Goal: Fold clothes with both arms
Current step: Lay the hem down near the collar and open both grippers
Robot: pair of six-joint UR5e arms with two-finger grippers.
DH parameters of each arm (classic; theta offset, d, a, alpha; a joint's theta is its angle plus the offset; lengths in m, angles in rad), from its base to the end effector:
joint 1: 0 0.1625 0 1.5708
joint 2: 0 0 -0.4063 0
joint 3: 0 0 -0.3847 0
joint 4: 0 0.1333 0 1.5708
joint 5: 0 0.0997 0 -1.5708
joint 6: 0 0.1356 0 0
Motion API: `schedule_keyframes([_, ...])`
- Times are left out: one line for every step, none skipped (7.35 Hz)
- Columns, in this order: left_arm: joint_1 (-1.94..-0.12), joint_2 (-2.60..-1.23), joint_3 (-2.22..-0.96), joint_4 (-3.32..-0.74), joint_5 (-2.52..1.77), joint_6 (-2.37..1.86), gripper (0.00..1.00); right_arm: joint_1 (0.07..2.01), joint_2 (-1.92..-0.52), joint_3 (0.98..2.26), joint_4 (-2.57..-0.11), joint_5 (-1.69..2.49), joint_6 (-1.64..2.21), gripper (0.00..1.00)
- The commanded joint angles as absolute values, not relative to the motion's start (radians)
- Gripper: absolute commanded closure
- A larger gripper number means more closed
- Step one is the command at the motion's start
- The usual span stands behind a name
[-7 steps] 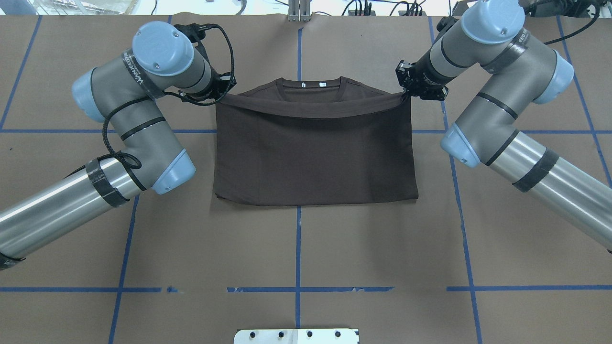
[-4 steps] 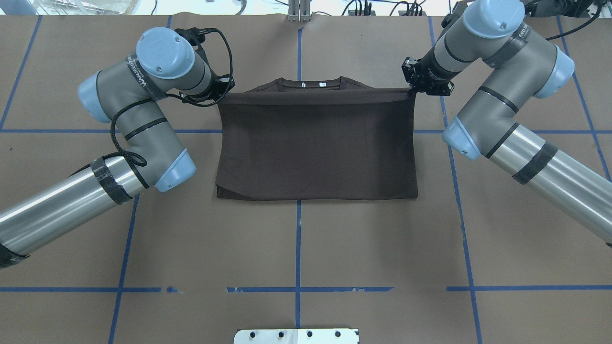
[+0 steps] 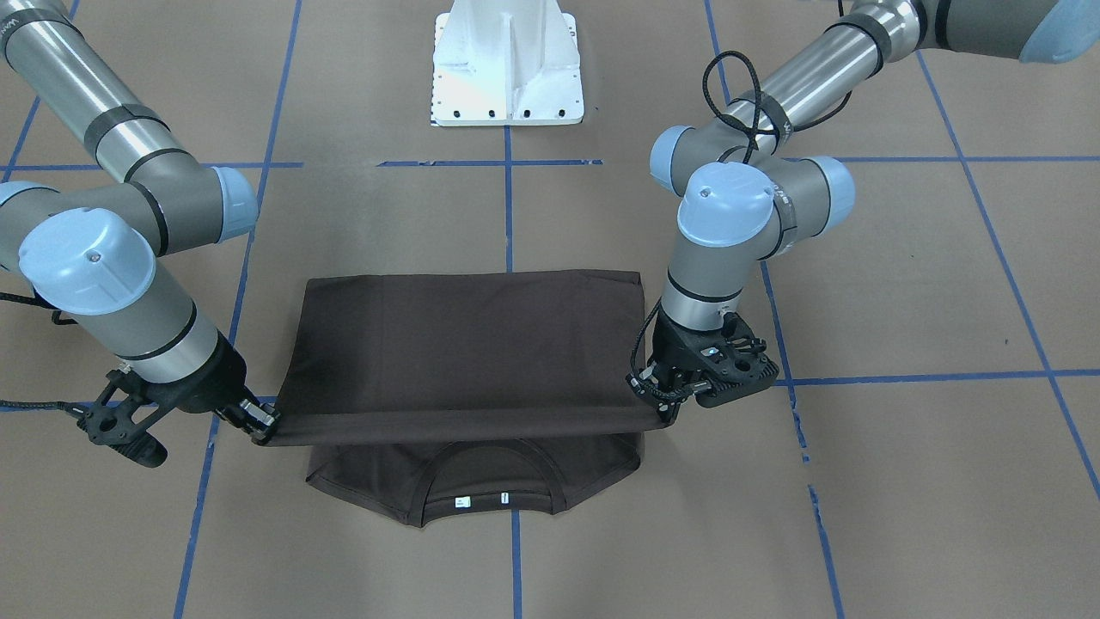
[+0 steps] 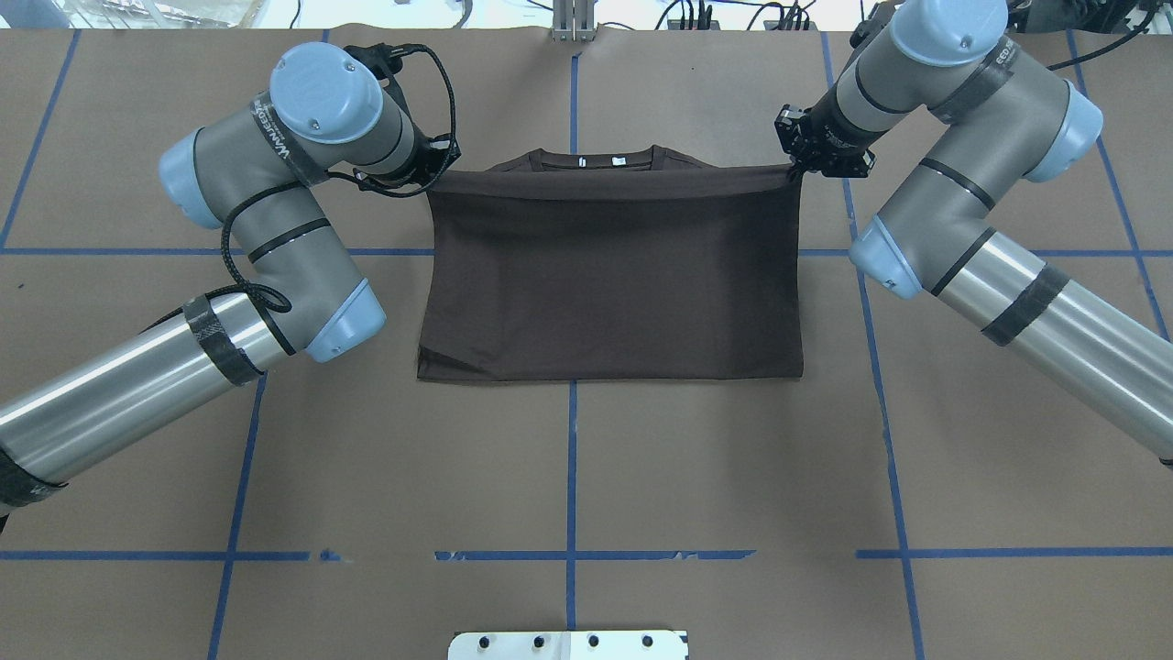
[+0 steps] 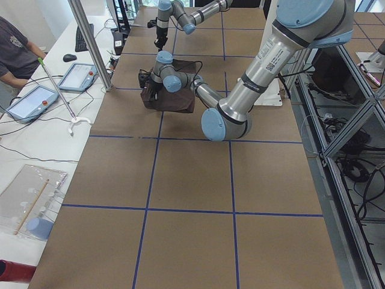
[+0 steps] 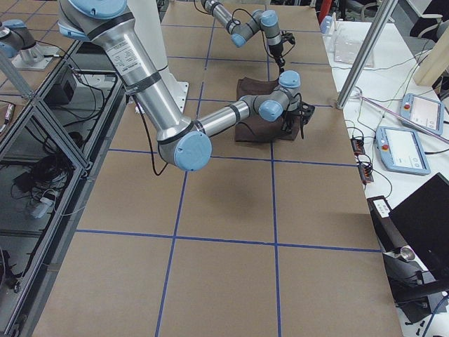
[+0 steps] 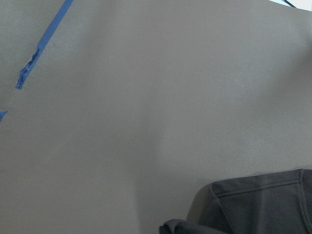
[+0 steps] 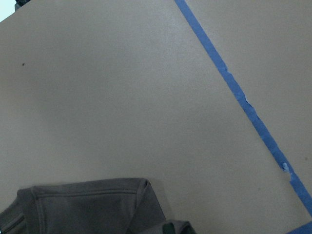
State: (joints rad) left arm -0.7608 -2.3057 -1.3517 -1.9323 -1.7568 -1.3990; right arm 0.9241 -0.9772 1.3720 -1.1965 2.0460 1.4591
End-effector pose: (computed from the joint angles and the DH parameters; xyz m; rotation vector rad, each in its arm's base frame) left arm 0.4855 -0.6116 0.2827 0.2402 0.8678 -0.4676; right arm -0.3877 -0.6318 0.3686 -0.0190 -0.8908 0.5764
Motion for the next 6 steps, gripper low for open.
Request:
schedule_keyframes([-0.761,-2.31,-1.351,-1.933,-1.758,-1.402,1.0,0.913,-0.959,1.367,-1.195,2.045,1.459,1.0])
schedule_keyframes([-0.761,-2.312,-1.351,-1.933,-1.756,-1.402,1.0,0.911,-0.957,1.364,-1.187,2.045,1.457,1.0])
schedule_keyframes([-0.761,-2.315,-1.351,-1.933,-1.756,-1.404,1.0,0.911,-0.96,1.347,-1.137,2.046,1.459,1.0])
schedule_keyframes([-0.761,-2.316,-1.35,-1.933,-1.756,-1.416,0.95,0.911,-0.962,1.316,-1.099,2.048,1.459,1.0])
schedule_keyframes([-0.761,-2.318,-1.345,-1.951,-1.752,-1.461,0.43,0.913,-0.966,1.309,-1.089,2.049,1.459,0.42])
schedule_keyframes([-0.764,-2.319,-1.342,-1.951,-1.752,-1.46,0.01,0.914,-0.965,1.313,-1.089,2.055,1.462,0.0])
